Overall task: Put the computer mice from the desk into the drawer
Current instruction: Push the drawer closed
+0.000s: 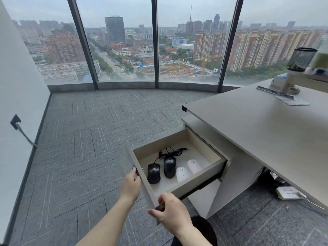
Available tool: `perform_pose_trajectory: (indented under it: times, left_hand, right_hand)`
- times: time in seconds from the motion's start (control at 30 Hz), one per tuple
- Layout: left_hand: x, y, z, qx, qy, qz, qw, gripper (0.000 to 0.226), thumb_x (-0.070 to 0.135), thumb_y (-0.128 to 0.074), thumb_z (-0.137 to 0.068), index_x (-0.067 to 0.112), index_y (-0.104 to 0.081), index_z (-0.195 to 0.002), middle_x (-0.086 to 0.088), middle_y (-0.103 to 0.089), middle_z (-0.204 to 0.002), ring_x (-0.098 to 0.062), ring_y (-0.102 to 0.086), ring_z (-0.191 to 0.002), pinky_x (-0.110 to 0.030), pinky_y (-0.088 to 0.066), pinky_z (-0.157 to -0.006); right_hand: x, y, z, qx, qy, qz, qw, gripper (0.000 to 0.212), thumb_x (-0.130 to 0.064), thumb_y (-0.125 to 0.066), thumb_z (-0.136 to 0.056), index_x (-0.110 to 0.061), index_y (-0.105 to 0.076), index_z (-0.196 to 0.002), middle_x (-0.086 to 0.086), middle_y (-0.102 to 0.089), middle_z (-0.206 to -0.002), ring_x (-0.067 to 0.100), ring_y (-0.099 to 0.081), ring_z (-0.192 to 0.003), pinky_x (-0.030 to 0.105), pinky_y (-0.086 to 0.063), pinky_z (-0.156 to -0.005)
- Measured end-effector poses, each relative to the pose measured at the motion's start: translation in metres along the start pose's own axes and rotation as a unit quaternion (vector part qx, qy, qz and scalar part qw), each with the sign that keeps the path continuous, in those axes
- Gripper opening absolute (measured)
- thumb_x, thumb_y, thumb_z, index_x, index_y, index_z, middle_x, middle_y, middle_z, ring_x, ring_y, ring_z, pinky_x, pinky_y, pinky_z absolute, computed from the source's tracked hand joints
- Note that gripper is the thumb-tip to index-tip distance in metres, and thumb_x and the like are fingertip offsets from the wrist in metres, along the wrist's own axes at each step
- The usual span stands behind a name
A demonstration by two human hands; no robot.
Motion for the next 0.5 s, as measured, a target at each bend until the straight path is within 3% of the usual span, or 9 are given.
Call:
perform_pose_trajectory:
  times: [0.17,0.3,0.5]
  left_hand:
    - [0.009,-0.012,-0.003,-0.040,0.018,0.015,0.999,0.053,0.018,-0.041,-0.096,0.019,-0.035,-0.148,-0.003,-0.044,-0.151,-0.027,-0.043,-0.136,-0.036,-0.037,-0.104]
    - [0.031,-0.040,-0.011,-0.077,0.010,0.043,0.996,0.058,0.017,-0.040,-0.093,0.023,-0.031,-0.149,-0.004,-0.048,-0.148,-0.032,-0.055,-0.123,-0.047,-0.049,-0.099]
    - [0.058,-0.109,-0.032,-0.141,0.008,0.106,0.984,0.070,0.021,-0.042,-0.086,0.035,-0.019,-0.151,0.006,-0.036,-0.155,-0.024,-0.046,-0.133,-0.049,-0.042,-0.108]
  right_hand:
    - [0.007,0.017,-0.001,0.048,-0.014,0.001,0.999,0.033,-0.053,-0.069,-0.074,-0.030,-0.047,-0.082,-0.011,-0.058,-0.089,0.010,-0.054,-0.079,0.027,-0.045,-0.069]
    - [0.035,0.038,-0.007,0.078,-0.045,-0.018,0.996,0.032,-0.053,-0.069,-0.073,-0.029,-0.048,-0.080,-0.013,-0.054,-0.080,0.010,-0.056,-0.078,0.031,-0.050,-0.069]
    - [0.088,0.080,-0.016,0.140,-0.107,-0.028,0.984,0.031,-0.054,-0.064,-0.076,-0.027,-0.049,-0.078,-0.007,-0.059,-0.077,0.013,-0.057,-0.072,0.035,-0.051,-0.064]
Point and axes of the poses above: each hand's wrist, its own z-axis away from the middle knuckle, its own y-axis out of the back of the hand, x = y × z, the point moved 9 cm from there along -z, towards the middle knuckle
